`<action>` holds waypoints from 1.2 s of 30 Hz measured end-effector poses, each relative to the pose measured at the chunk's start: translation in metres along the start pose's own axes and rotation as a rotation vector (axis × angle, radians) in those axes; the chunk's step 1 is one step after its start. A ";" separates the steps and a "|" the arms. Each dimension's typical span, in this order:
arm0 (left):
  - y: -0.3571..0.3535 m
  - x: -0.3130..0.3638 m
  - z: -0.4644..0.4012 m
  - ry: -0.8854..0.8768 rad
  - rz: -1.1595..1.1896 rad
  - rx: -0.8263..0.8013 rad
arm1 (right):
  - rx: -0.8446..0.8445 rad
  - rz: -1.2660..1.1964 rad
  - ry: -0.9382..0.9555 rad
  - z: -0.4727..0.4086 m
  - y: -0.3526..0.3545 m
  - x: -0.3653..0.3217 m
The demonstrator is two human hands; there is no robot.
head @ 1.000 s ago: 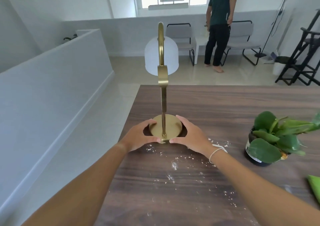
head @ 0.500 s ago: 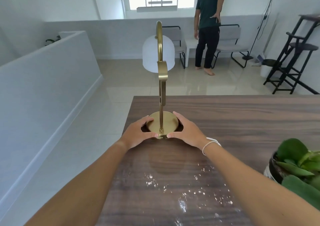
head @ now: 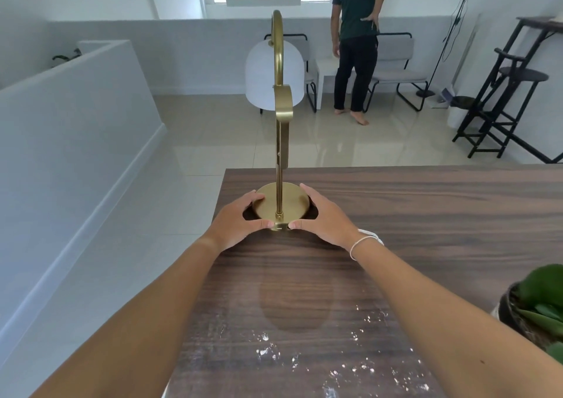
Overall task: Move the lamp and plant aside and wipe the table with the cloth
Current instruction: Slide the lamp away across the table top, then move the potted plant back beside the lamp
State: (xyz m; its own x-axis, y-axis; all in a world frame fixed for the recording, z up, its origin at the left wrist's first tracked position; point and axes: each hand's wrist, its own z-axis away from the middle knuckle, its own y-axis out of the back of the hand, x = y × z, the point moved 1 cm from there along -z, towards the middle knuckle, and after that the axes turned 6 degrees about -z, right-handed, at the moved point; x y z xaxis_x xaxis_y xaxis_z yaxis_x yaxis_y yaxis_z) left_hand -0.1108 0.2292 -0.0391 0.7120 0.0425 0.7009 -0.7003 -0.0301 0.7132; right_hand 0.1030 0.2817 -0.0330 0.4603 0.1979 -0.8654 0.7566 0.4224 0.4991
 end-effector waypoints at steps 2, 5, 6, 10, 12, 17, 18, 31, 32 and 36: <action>-0.001 0.003 0.004 0.004 0.001 0.010 | 0.010 -0.023 -0.005 0.004 -0.001 -0.001; -0.003 0.008 0.015 0.036 0.033 0.040 | 0.036 -0.061 -0.032 0.017 -0.001 -0.003; -0.004 0.010 0.020 0.046 0.050 0.046 | 0.040 -0.064 -0.039 0.023 0.000 -0.003; -0.008 0.016 0.048 0.096 0.094 0.057 | 0.037 -0.067 -0.072 0.057 0.003 -0.003; -0.010 0.024 0.066 0.114 0.090 0.052 | 0.043 -0.076 -0.070 0.077 0.006 -0.005; -0.015 0.043 0.124 0.158 0.087 0.110 | 0.061 -0.149 -0.041 0.132 0.010 -0.010; -0.016 0.048 0.138 0.169 0.084 0.136 | 0.058 -0.161 -0.025 0.144 0.011 -0.012; -0.082 0.124 0.290 0.227 0.065 0.338 | 0.020 -0.199 0.115 0.313 0.034 0.006; -0.086 0.130 0.295 0.219 0.069 0.349 | 0.030 -0.201 0.116 0.323 0.039 0.011; -0.095 0.141 0.309 0.167 -0.040 0.349 | 0.164 -0.187 0.080 0.351 0.063 0.033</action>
State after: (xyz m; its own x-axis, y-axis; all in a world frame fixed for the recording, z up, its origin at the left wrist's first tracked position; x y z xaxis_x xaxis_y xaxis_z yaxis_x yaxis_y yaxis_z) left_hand 0.0720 -0.0707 -0.0056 0.6999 0.2122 0.6820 -0.5920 -0.3618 0.7202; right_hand 0.3290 0.0044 -0.0138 0.2719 0.2013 -0.9410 0.8934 0.3106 0.3246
